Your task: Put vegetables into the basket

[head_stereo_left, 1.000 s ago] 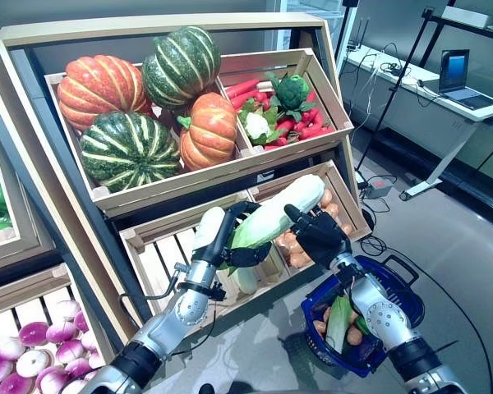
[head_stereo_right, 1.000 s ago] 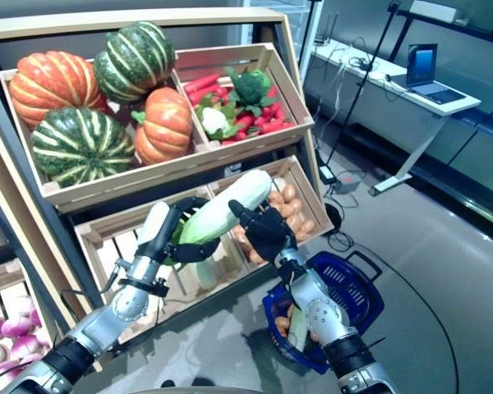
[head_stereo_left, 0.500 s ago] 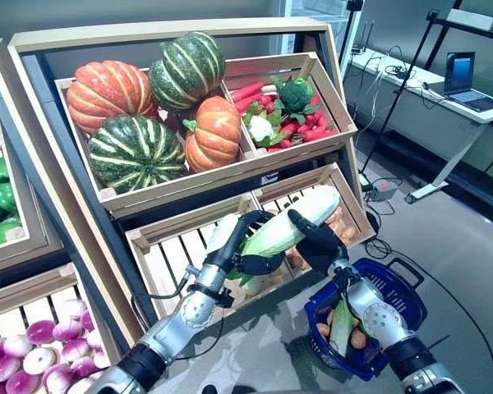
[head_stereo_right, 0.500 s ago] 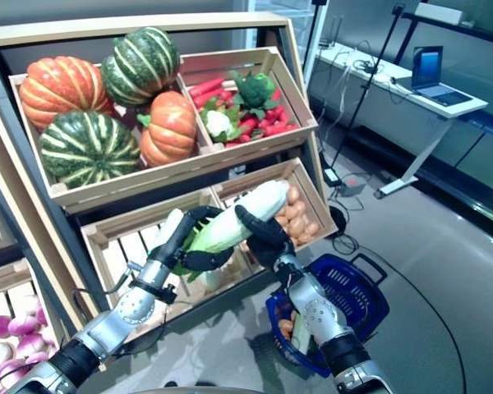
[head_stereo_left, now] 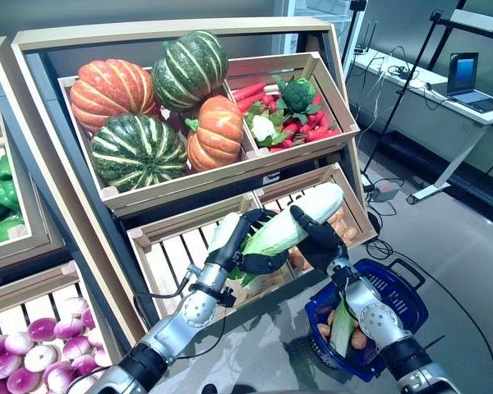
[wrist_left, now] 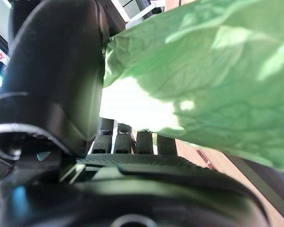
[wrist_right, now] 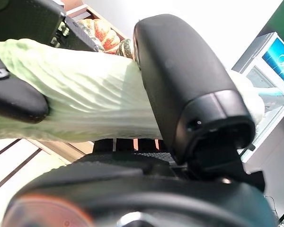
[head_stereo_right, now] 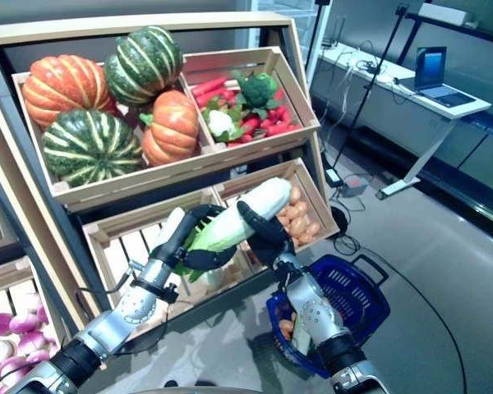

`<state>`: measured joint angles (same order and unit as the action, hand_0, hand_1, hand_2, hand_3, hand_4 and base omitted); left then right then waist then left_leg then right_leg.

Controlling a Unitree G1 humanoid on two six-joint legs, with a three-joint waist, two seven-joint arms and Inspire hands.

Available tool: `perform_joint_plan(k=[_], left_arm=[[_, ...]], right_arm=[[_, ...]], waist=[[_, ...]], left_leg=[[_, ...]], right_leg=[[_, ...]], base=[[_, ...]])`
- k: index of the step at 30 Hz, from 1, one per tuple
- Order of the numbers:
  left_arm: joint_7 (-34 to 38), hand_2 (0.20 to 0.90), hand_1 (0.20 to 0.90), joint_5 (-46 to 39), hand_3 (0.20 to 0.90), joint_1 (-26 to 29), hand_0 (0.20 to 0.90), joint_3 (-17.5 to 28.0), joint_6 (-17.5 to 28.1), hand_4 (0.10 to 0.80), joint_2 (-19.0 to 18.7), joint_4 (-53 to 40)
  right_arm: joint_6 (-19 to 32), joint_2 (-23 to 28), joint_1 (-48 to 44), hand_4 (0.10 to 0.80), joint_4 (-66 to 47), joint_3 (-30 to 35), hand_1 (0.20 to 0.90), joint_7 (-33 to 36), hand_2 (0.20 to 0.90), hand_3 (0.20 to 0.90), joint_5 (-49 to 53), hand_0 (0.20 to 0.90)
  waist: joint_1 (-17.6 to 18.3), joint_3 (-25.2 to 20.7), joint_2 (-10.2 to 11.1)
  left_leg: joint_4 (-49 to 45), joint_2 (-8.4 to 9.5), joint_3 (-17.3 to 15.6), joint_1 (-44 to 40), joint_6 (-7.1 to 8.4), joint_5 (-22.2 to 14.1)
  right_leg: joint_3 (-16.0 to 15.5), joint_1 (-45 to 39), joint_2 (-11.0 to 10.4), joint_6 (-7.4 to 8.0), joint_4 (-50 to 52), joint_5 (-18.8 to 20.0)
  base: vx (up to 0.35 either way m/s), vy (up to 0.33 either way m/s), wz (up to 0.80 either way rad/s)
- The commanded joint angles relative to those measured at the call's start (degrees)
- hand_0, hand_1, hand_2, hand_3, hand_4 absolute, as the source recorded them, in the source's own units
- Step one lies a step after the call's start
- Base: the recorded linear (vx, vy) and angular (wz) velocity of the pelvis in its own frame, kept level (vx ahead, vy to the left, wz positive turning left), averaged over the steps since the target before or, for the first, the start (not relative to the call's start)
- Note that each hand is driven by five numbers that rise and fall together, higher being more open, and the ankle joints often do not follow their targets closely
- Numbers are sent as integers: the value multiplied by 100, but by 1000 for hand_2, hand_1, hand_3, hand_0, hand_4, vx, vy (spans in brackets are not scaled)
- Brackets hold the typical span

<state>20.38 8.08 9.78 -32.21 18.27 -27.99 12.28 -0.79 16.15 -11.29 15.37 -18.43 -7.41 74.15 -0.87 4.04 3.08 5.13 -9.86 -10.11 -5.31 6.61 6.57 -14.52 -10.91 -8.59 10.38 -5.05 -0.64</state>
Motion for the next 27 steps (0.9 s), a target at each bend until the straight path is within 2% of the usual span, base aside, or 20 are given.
perform_joint_plan(k=[1, 2, 17, 27], left_arm=[[59, 359, 359, -16, 359, 898, 359, -240, 748, 439, 155, -621], [-15, 900, 900, -11, 900, 868, 900, -217, 626, 800, 144, -567], [93, 900, 900, 470, 900, 305, 900, 398, 38, 800, -293, 242], [140, 900, 900, 391, 900, -13, 900, 905, -282, 800, -194, 1027]], right_arm=[[895, -284, -1020, 400, -436, 563, 300, -49, 300, 300, -88, 300], [935, -243, -975, 400, -440, 599, 300, -63, 300, 300, -198, 300], [1298, 567, -57, 400, -613, 1330, 300, -90, 300, 300, -1427, 300], [1356, 802, 517, 400, -195, 1823, 300, 9, 300, 300, -1625, 300]], waist=[[13, -102, 41], [29, -99, 38], [231, -39, 15], [376, -32, 31]], left_leg=[[-13, -142, 58, -248, 18, -636], [-13, -146, 42, -251, 19, -632], [-13, -183, -125, -249, 7, -596], [-13, -221, -263, -265, 10, -558]], right_leg=[[74, 147, -323, -39, 60, 263], [84, 153, -320, -37, 62, 268], [238, 262, -300, -4, 70, 316], [315, 302, -286, 6, 61, 360]], base=[[0, 0, 0], [0, 0, 0], [-6, 0, -3], [-7, -7, -10]])
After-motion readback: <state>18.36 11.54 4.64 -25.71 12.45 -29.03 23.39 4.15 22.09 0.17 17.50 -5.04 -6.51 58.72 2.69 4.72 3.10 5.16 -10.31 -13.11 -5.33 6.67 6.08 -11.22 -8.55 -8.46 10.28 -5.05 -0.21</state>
